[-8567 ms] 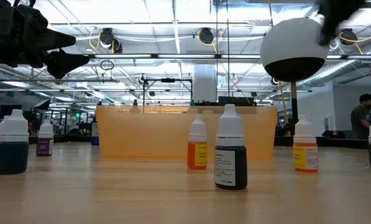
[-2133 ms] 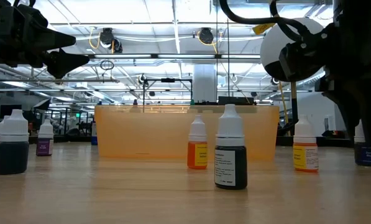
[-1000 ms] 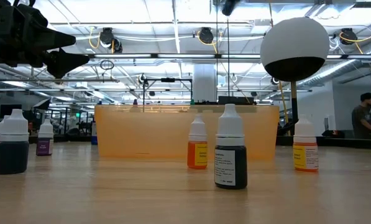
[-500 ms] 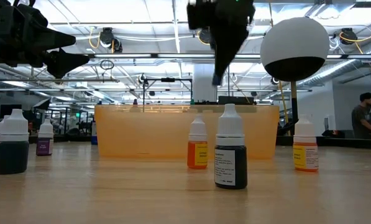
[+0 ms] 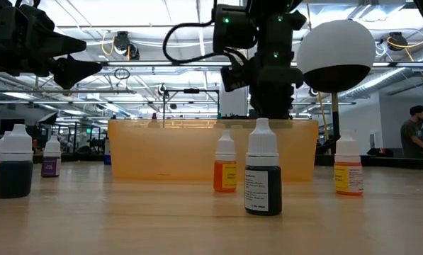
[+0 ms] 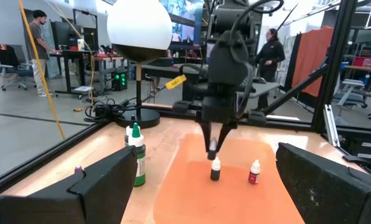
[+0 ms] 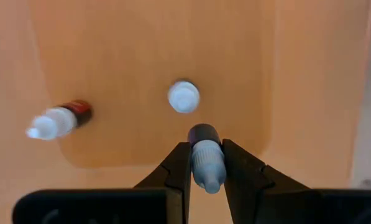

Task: Pick & Place food coloring
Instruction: Put the small blue food coloring bottle into the orange bin

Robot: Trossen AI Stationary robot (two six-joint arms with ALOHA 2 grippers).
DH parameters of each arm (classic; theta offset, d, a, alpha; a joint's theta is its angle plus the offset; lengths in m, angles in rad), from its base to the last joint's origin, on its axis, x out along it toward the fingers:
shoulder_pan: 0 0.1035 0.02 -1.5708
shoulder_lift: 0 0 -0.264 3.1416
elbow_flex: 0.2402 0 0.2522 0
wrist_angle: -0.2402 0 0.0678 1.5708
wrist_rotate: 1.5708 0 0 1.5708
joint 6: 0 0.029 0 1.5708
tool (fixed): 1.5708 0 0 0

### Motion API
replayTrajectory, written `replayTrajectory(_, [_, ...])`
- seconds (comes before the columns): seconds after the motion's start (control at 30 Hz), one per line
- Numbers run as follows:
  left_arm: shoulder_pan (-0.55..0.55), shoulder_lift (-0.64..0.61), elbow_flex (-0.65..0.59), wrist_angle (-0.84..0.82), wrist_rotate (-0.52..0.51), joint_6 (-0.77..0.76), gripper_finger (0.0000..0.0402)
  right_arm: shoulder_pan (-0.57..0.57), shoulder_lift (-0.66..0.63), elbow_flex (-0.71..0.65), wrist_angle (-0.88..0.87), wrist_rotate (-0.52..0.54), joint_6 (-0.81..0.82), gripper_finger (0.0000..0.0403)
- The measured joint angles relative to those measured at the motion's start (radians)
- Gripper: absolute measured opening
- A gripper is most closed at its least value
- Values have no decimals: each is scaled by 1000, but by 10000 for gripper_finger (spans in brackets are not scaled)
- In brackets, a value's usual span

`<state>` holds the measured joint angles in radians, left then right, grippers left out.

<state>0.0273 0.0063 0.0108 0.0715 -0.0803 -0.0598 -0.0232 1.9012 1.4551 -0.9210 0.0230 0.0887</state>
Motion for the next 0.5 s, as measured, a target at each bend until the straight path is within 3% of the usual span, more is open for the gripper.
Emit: replayTrajectory(0.5, [0,0,0,0,0,0,379,0,-1,-78,36,-29,40,55])
